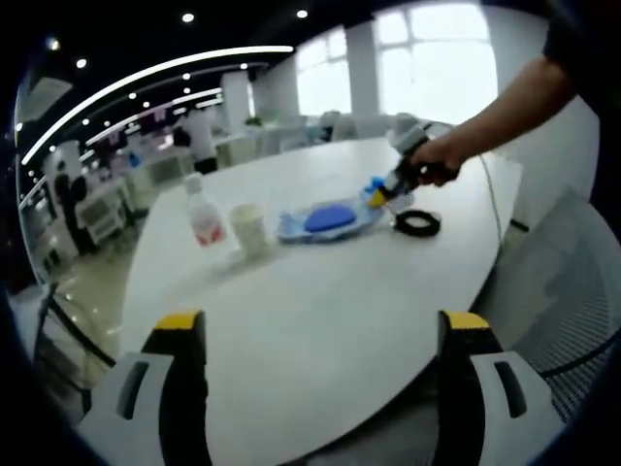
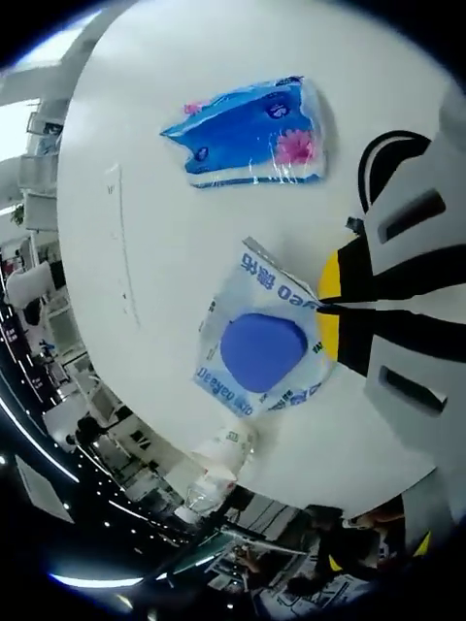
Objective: Arrange the tabletop items into an orderly group along one side of the table until the central work area is clear of visible clutter.
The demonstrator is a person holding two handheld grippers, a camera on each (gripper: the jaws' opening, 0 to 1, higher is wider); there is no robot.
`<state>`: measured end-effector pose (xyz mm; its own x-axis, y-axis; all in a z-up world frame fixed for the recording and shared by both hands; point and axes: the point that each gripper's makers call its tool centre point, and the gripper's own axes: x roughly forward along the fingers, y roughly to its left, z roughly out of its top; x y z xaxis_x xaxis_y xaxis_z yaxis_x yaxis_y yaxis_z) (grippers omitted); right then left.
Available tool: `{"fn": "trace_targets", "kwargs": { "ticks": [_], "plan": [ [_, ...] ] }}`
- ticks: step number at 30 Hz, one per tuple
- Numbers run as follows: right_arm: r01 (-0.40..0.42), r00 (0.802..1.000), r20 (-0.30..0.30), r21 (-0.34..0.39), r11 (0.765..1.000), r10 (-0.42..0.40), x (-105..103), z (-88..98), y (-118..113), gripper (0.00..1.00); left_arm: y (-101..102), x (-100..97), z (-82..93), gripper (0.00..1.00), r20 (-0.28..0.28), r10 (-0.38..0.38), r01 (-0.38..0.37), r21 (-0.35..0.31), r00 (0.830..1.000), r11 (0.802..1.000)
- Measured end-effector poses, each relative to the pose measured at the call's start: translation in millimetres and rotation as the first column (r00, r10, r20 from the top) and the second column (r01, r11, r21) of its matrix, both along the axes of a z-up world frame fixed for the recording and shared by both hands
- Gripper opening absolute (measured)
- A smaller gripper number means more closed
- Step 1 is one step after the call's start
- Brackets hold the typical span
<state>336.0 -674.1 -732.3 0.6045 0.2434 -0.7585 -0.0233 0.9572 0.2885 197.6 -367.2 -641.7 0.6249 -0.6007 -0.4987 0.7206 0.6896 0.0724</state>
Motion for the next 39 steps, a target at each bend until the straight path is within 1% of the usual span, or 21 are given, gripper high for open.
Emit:
{"fn": "trace_targets", "kwargs": {
  "ticks": [1,3,4,7,10,14,18,21,24,26,32,37,39],
  "plan": [
    [-0.01,1.0,0.002,-0.004,1.0,0.01,0.5,0.5,-0.6,0.0,0.2,0.1,-0.2,0.96,0.0,0.001,-0.001,0.001,1.0,1.0],
    [-0.066,0.998,-0.005,-0.045,0.997,0.066,0.9,0.3,-3.8,0.0,0.4,0.0,-0.9,0.96,-0.003,0.001,-0.001,0.003,1.0,1.0],
    [-0.079,0.997,-0.012,-0.056,0.995,0.079,0.4,0.0,-4.7,0.0,0.5,-0.1,-1.1,0.96,-0.004,0.001,-0.001,0.004,1.0,1.0],
    [-0.108,0.994,-0.01,-0.073,0.991,0.108,2.0,0.7,-5.8,0.0,0.0,-0.5,-1.3,0.96,-0.006,0.0,0.0,0.007,1.0,1.0],
    [-0.137,0.991,-0.017,-0.099,0.986,0.136,6.4,-2.6,-10.2,0.0,0.3,-0.6,-1.9,0.96,-0.007,0.001,-0.001,0.011,1.0,1.0],
    [-0.206,0.978,-0.013,-0.173,0.963,0.207,14.2,-6.6,-16.2,0.01,0.6,-0.8,-3.1,0.96,-0.011,0.0,0.0,0.016,1.0,1.0],
    [-0.223,0.974,-0.003,-0.203,0.954,0.227,19.7,-6.1,-18.0,0.01,1.1,-0.8,-4.0,0.96,-0.012,0.001,-0.001,0.02,1.0,1.0],
    [-0.25,0.965,0.014,-0.254,0.934,0.262,26.6,-5.8,-22.0,0.01,1.8,-0.6,-4.8,0.96,-0.016,0.004,-0.004,0.023,1.0,1.0],
    [-0.266,0.96,0.011,-0.277,0.923,0.28,30.2,-7.6,-22.6,0.01,2.5,-0.4,-5.3,0.96,-0.018,0.007,-0.007,0.024,1.0,1.0],
    [-0.27,0.958,0.015,-0.297,0.916,0.287,35.0,-8.2,-24.8,0.01,0.5,-0.9,-3.7,0.96,-0.016,0.001,-0.001,0.01,1.0,1.0],
    [-0.264,0.958,0.026,-0.309,0.914,0.286,46.5,-7.7,-26.9,0.02,-1.9,-1.8,-2.7,0.97,-0.017,-0.008,0.008,0.003,1.0,1.0],
    [-0.263,0.959,0.023,-0.307,0.914,0.284,53.0,-11.9,-27.4,0.01,0.3,-1.1,-5.1,0.97,-0.024,0.0,0.001,0.013,1.0,1.0],
    [-0.256,0.961,0.027,-0.301,0.919,0.276,55.5,-12.5,-26.7,0.01,0.8,-0.9,-5.9,0.97,-0.026,0.002,-0.001,0.016,1.0,1.0]
  ]
}}
